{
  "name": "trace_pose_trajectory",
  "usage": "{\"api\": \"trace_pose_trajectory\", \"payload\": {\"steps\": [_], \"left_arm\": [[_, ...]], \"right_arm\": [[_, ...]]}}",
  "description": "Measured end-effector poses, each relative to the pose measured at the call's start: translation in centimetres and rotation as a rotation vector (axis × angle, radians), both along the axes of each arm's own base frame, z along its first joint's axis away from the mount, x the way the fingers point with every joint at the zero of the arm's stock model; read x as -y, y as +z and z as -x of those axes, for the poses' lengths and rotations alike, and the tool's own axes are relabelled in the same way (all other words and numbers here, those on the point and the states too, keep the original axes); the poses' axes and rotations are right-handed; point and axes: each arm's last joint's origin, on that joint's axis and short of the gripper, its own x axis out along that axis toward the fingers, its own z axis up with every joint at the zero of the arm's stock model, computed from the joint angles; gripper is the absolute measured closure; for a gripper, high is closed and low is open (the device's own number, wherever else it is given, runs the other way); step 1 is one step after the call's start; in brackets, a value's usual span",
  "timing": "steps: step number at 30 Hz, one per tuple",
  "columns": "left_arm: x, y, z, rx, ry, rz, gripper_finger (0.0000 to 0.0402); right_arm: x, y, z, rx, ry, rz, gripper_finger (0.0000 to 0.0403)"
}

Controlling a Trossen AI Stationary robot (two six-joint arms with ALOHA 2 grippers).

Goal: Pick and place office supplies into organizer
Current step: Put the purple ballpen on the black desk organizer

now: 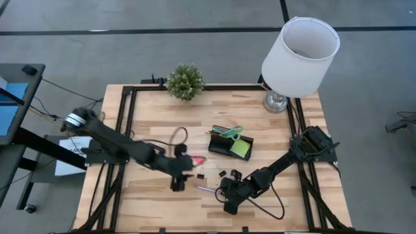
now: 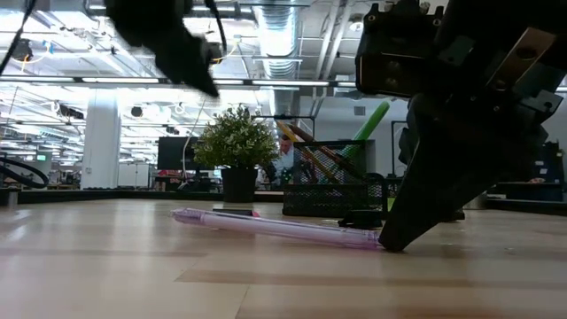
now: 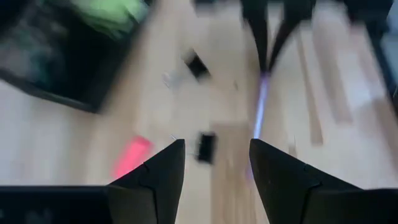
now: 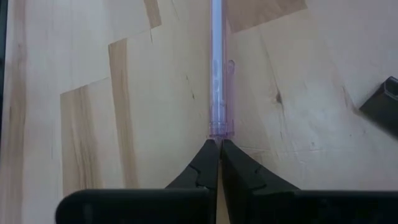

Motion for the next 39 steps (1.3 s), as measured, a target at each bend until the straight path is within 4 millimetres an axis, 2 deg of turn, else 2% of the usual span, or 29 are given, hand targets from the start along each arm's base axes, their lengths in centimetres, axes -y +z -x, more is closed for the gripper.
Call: {"api": "trace_pose_trajectory", "payload": {"steps": [4,10,17,26,31,39], "left_arm": [[1.3,-4.2,-2.2,-0.109,-0.084,0.057,0.0228],[2.8,-7.4,-4.6,-0.191,-0.159,0.068,0.0228],[3.4,-8.5,-6.2,-0.197,-0.193,0.022,0.0228],[3.2,-9.3,-6.1,-0.235,-0.165,-0.023,0.0233],[3.2,-9.7,-6.1,-0.256,-0.170,-0.022,0.0276],[3.3,-9.7,-6.0,-0.278,-0.197,-0.002,0.0376]], "right_arm": [[0.0,0.0,0.0,0.001,-0.002,0.004,0.0402],[0.0,0.0,0.0,0.003,-0.003,0.008,0.0403],[0.0,0.0,0.0,0.006,-0.004,0.014,0.0403],[0.1,0.0,0.0,0.016,0.004,0.045,0.0403],[0.1,0.0,0.0,0.026,-0.007,0.061,0.0403],[0.2,0.0,-0.2,0.065,-0.035,0.090,0.0392]]}}
